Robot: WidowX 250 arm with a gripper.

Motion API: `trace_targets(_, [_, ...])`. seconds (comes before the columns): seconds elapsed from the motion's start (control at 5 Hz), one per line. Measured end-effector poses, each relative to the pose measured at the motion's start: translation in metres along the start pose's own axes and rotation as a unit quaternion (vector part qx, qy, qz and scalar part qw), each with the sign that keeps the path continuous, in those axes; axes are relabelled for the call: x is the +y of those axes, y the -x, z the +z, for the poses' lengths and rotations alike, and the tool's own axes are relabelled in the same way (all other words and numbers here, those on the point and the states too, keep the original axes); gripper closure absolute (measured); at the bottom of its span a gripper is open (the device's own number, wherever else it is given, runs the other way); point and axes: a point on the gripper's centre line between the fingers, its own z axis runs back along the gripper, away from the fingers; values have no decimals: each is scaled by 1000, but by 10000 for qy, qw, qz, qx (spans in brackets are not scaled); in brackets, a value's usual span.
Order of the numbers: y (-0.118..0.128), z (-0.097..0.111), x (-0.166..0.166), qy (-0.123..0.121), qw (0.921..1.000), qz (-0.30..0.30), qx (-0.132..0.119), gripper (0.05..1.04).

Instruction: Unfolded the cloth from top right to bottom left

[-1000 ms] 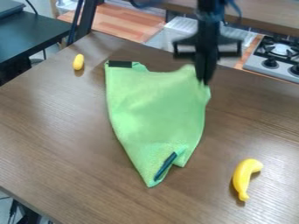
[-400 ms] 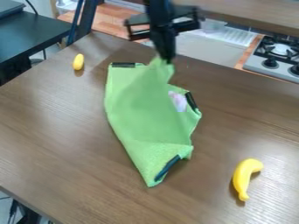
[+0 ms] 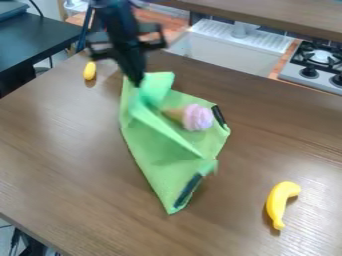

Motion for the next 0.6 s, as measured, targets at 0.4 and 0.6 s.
trace_targets(0.4, [10,2,54,-78,9998,63,176,1035])
trace_targets(0.6, [16,7,74,-127,9997,57,214,1035])
